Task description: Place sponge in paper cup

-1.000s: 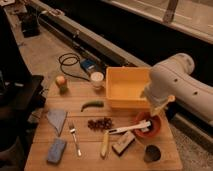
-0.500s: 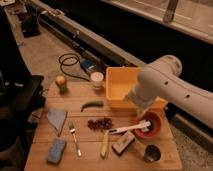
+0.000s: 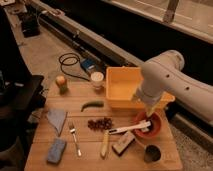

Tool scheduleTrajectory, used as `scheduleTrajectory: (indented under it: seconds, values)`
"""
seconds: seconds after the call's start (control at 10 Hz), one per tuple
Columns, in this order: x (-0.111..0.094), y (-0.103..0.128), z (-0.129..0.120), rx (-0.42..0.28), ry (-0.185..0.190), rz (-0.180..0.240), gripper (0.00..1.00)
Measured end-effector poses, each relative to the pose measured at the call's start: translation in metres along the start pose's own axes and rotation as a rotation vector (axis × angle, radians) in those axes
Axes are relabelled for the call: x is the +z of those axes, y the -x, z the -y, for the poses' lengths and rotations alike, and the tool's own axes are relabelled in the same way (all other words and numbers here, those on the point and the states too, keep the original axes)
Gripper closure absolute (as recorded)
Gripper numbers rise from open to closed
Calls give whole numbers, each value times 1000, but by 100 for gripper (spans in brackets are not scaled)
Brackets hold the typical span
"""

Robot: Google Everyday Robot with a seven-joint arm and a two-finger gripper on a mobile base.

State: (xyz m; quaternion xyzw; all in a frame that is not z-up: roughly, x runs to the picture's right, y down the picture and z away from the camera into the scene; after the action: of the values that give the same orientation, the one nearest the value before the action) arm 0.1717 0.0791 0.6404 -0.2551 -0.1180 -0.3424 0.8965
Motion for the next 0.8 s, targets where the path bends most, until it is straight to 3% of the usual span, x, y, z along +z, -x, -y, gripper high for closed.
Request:
scheduleTrajectory:
  seconds: [0.3, 0.6, 0.7, 0.8]
  values:
    - [13, 11, 28, -119, -3, 10, 35]
    - [31, 53, 79, -220, -29, 44, 35]
    - [39, 78, 102, -257, -52, 66, 35]
    - [40, 86, 108, -266, -58, 76, 35]
